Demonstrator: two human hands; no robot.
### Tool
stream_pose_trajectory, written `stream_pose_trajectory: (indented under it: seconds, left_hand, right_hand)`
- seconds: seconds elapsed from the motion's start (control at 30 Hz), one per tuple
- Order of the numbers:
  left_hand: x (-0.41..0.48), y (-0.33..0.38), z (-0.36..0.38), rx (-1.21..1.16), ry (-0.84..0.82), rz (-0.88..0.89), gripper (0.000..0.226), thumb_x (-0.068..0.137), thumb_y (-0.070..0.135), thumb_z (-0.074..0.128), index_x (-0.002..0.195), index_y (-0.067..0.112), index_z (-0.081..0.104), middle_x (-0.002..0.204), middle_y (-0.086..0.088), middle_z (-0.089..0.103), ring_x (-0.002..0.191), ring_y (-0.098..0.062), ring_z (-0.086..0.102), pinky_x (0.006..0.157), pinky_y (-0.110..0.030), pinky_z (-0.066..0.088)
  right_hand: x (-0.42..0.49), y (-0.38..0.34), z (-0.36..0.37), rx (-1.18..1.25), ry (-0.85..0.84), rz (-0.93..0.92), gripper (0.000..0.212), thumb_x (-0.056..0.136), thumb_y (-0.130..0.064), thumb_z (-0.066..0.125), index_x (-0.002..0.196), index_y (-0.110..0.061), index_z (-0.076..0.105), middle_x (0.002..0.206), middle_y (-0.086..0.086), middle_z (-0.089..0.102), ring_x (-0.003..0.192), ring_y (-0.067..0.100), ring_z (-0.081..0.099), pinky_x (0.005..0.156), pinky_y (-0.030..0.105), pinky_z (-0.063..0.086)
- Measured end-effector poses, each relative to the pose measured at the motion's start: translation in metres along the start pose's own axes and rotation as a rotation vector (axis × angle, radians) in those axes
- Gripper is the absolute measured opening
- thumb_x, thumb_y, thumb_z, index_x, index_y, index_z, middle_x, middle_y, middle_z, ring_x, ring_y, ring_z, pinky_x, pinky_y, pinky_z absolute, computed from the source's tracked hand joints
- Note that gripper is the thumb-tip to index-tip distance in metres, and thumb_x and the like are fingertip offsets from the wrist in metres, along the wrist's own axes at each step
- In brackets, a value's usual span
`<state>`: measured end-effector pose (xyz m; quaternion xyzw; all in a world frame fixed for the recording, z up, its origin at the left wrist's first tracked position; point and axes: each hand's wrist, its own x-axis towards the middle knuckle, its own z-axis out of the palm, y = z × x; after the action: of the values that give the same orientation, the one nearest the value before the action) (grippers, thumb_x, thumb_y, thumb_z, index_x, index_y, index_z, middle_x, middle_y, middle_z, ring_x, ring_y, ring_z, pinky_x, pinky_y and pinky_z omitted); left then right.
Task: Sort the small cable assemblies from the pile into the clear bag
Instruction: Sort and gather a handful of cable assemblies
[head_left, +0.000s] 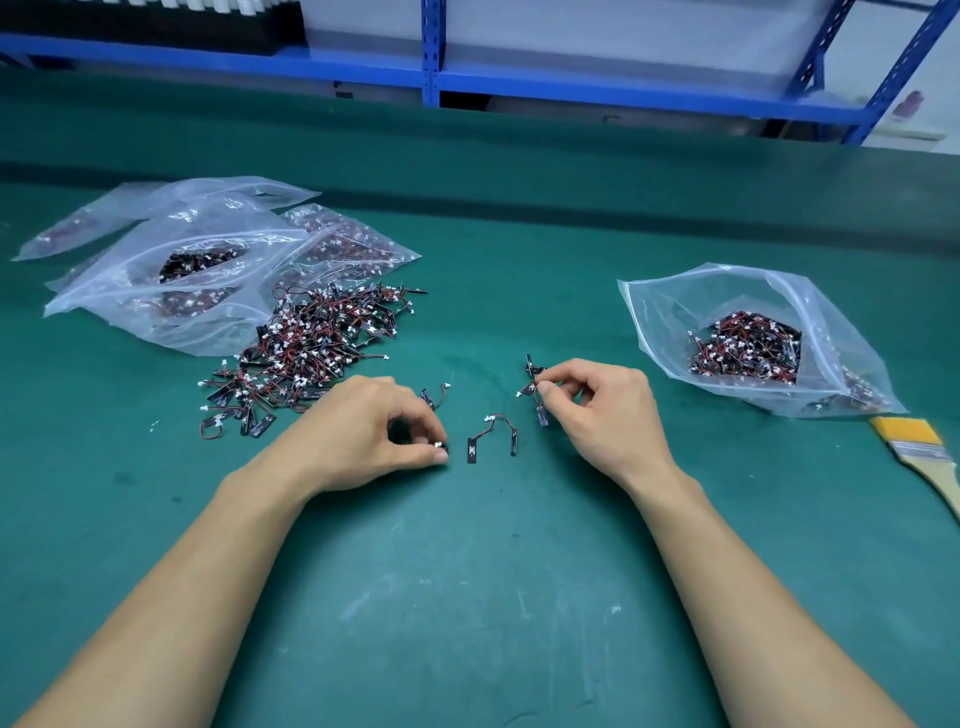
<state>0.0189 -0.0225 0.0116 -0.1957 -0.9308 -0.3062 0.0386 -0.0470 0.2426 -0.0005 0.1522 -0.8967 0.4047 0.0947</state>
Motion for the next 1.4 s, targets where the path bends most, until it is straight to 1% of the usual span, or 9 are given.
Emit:
stream_pose_trajectory:
  seconds: [0.17, 0.3, 0.43, 0.53, 0.67, 0.77, 1.1, 1.27, 1.4]
  left_hand:
    - [0.000, -0.001, -0.001, 0.023, 0.066, -0.038, 0.011, 0.076, 0.041, 0.083, 0.078, 0.034, 0.075, 0.070, 0.021, 0.066, 0.072, -0.005, 0.060, 0.068, -0.034, 0.049]
    - [0.001, 0.003, 0.001, 0.027, 0.161, -0.050, 0.014, 0.073, 0.042, 0.085, 0.078, 0.033, 0.076, 0.066, 0.023, 0.066, 0.060, -0.001, 0.055, 0.057, -0.023, 0.039]
    - [0.000, 0.005, -0.001, -0.015, 0.076, -0.080, 0.033, 0.064, 0.056, 0.083, 0.088, 0.034, 0.078, 0.074, 0.025, 0.069, 0.064, -0.003, 0.056, 0.061, -0.025, 0.043]
    - [-0.001, 0.002, -0.005, -0.038, 0.103, -0.089, 0.050, 0.062, 0.064, 0.078, 0.098, 0.030, 0.078, 0.076, 0.029, 0.069, 0.058, -0.006, 0.048, 0.060, -0.018, 0.039]
    - [0.002, -0.004, -0.004, 0.063, 0.345, -0.064, 0.019, 0.088, 0.035, 0.071, 0.102, 0.023, 0.077, 0.078, 0.031, 0.064, 0.063, -0.004, 0.048, 0.069, -0.015, 0.043]
    - [0.004, -0.008, 0.002, 0.157, 0.254, -0.035, 0.020, 0.094, 0.018, 0.067, 0.111, 0.024, 0.075, 0.102, 0.014, 0.068, 0.083, -0.016, 0.052, 0.082, -0.037, 0.048]
    - [-0.001, -0.013, -0.008, 0.232, 0.145, -0.096, 0.011, 0.087, 0.028, 0.075, 0.094, 0.036, 0.077, 0.084, 0.018, 0.064, 0.084, -0.014, 0.050, 0.076, -0.038, 0.049]
    - [-0.002, -0.010, -0.010, 0.182, 0.125, -0.147, 0.023, 0.083, 0.031, 0.077, 0.104, 0.038, 0.071, 0.071, 0.027, 0.066, 0.073, 0.004, 0.051, 0.074, -0.030, 0.046]
    - [-0.003, -0.004, -0.010, 0.183, 0.052, -0.162, 0.011, 0.081, 0.033, 0.077, 0.091, 0.037, 0.076, 0.069, 0.026, 0.067, 0.072, -0.002, 0.060, 0.073, -0.028, 0.050]
  right_hand:
    - [0.001, 0.001, -0.002, -0.013, 0.010, 0.006, 0.008, 0.086, -0.028, 0.069, 0.083, -0.032, 0.076, 0.063, -0.023, 0.061, 0.051, 0.008, 0.046, 0.057, 0.023, 0.033]
    - [0.001, 0.001, -0.002, -0.013, 0.009, 0.000, 0.009, 0.086, -0.027, 0.069, 0.082, -0.033, 0.075, 0.062, -0.024, 0.061, 0.052, 0.007, 0.047, 0.057, 0.023, 0.033]
    - [0.002, 0.003, -0.002, -0.008, 0.007, 0.007, 0.008, 0.086, -0.029, 0.069, 0.083, -0.033, 0.075, 0.064, -0.021, 0.062, 0.052, 0.008, 0.047, 0.058, 0.024, 0.033]
    - [0.003, 0.004, -0.004, -0.005, 0.014, 0.011, 0.008, 0.086, -0.029, 0.070, 0.082, -0.034, 0.076, 0.065, -0.018, 0.062, 0.052, 0.008, 0.046, 0.058, 0.025, 0.036]
    - [0.005, 0.006, -0.006, -0.003, 0.029, 0.006, 0.009, 0.087, -0.028, 0.070, 0.081, -0.033, 0.076, 0.066, -0.016, 0.063, 0.052, 0.009, 0.046, 0.057, 0.026, 0.036]
    - [0.005, 0.007, -0.006, -0.006, 0.025, 0.007, 0.009, 0.087, -0.029, 0.070, 0.081, -0.033, 0.076, 0.066, -0.016, 0.063, 0.052, 0.009, 0.046, 0.057, 0.027, 0.039]
    - [0.006, 0.011, -0.016, -0.059, -0.096, -0.039, 0.012, 0.083, -0.025, 0.069, 0.079, -0.035, 0.074, 0.063, -0.016, 0.063, 0.051, 0.008, 0.047, 0.057, 0.027, 0.043]
    - [0.004, 0.007, -0.017, -0.168, -0.198, -0.075, 0.005, 0.081, -0.033, 0.076, 0.086, -0.036, 0.075, 0.059, -0.018, 0.059, 0.059, 0.007, 0.051, 0.066, 0.029, 0.050]
    - [0.004, 0.004, -0.018, -0.225, -0.251, -0.068, 0.005, 0.079, -0.037, 0.078, 0.081, -0.036, 0.074, 0.058, -0.020, 0.059, 0.061, 0.006, 0.053, 0.069, 0.029, 0.051]
